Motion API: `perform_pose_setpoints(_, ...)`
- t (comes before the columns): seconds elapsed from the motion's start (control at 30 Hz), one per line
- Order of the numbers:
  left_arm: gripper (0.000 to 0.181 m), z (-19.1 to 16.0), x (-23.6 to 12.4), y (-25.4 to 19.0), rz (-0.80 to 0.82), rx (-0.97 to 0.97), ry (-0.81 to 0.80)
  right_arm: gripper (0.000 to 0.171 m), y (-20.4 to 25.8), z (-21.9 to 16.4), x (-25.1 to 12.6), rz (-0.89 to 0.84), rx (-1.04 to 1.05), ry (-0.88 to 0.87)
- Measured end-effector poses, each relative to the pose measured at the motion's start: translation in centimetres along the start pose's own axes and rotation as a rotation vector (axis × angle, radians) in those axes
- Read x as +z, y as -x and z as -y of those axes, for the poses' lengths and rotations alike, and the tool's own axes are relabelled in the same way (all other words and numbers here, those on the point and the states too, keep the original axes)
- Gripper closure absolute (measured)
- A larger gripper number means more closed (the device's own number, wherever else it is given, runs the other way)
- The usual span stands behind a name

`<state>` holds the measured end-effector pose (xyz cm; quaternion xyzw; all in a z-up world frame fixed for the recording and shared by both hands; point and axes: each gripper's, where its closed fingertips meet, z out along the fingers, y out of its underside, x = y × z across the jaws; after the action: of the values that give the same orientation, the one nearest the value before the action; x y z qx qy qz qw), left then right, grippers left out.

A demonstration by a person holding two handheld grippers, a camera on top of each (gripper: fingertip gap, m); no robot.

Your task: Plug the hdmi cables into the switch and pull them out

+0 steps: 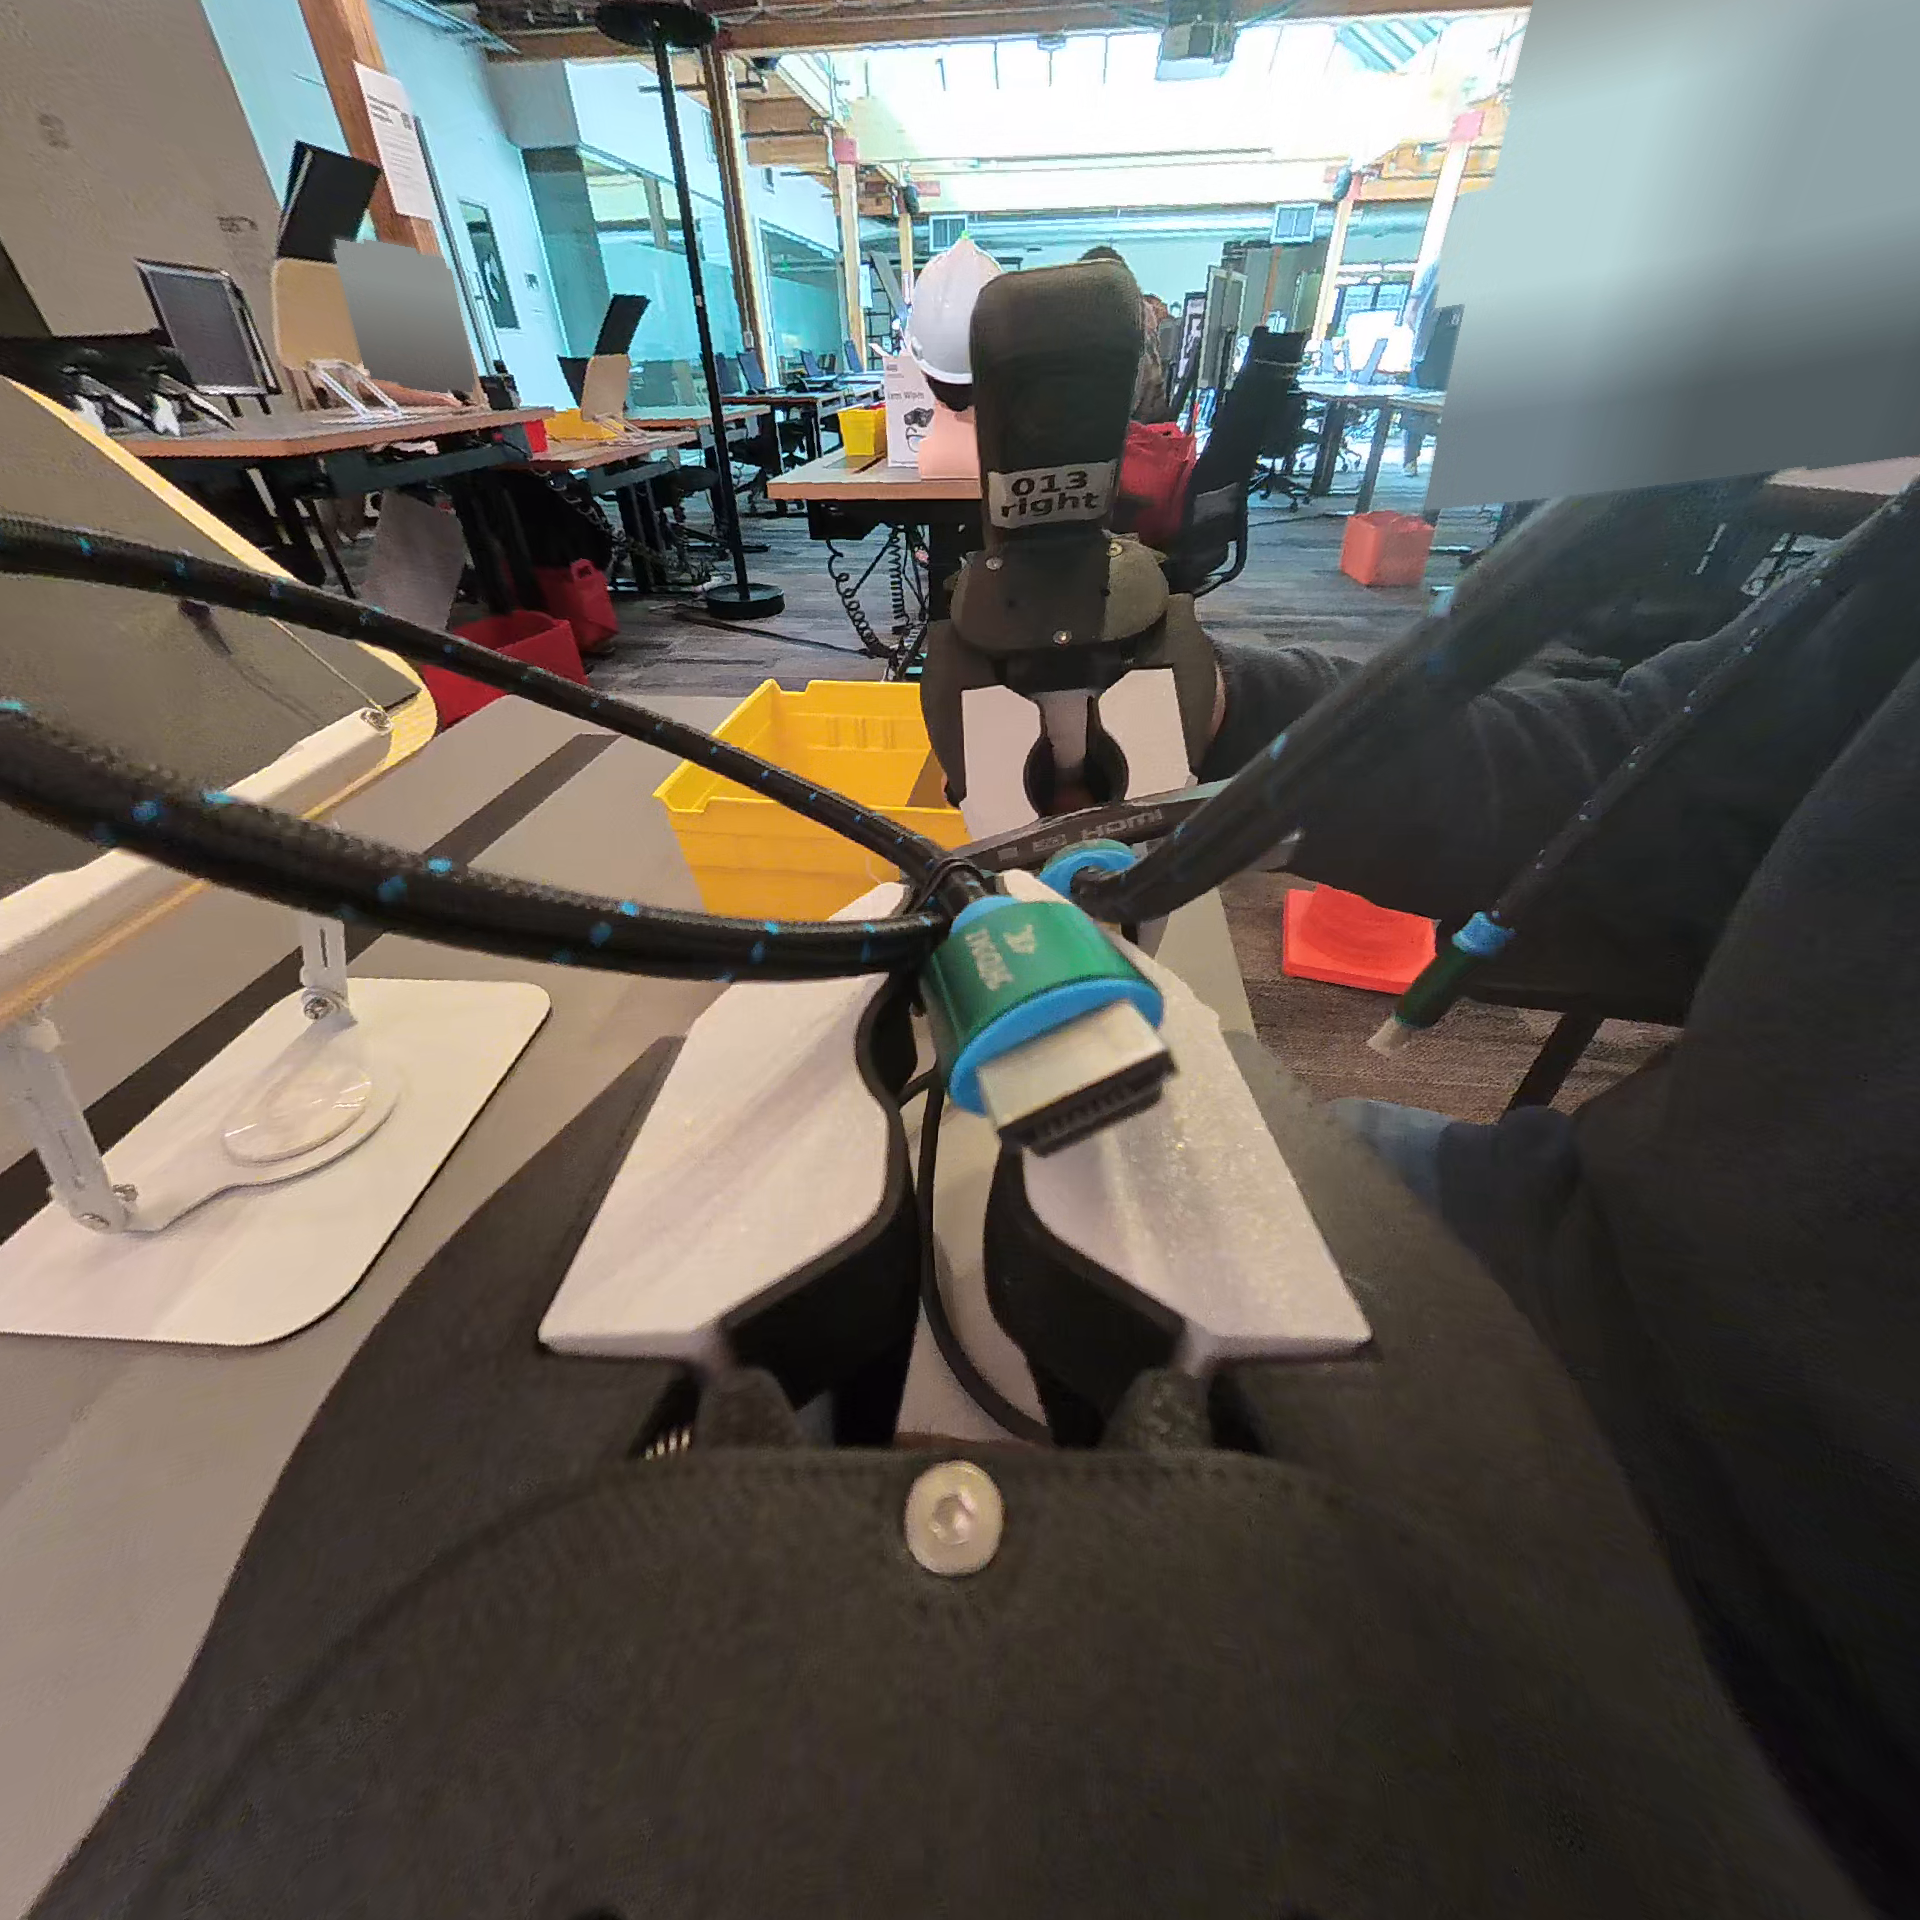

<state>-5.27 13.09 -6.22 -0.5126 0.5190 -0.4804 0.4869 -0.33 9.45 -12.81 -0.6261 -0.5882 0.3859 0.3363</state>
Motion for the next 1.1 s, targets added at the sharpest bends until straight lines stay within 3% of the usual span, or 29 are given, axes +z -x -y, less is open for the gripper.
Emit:
perform_pose_setpoints(0.47, 0.169, 0.4, 0.0, 0.0, -0.023, -0.056, -0.068, 0.152, 0.5, -0.3, 1.2, 0.02, -0.028, 0.043)
perform_pose_setpoints(0.87, 0.169, -0.7, 0.1, 1.7, -0.001, -0.076, -0.026, 0.151, -2.2, -1.0, 0.6, -0.131, -0.006, 0.048)
perform_pose_setpoints(1.1, 0.151, 0.6, -1.8, 3.6, 0.06, -0.129, -0.088, 0.152, -4.6, -0.2, -1.3, -0.301, 0.007, 0.016)
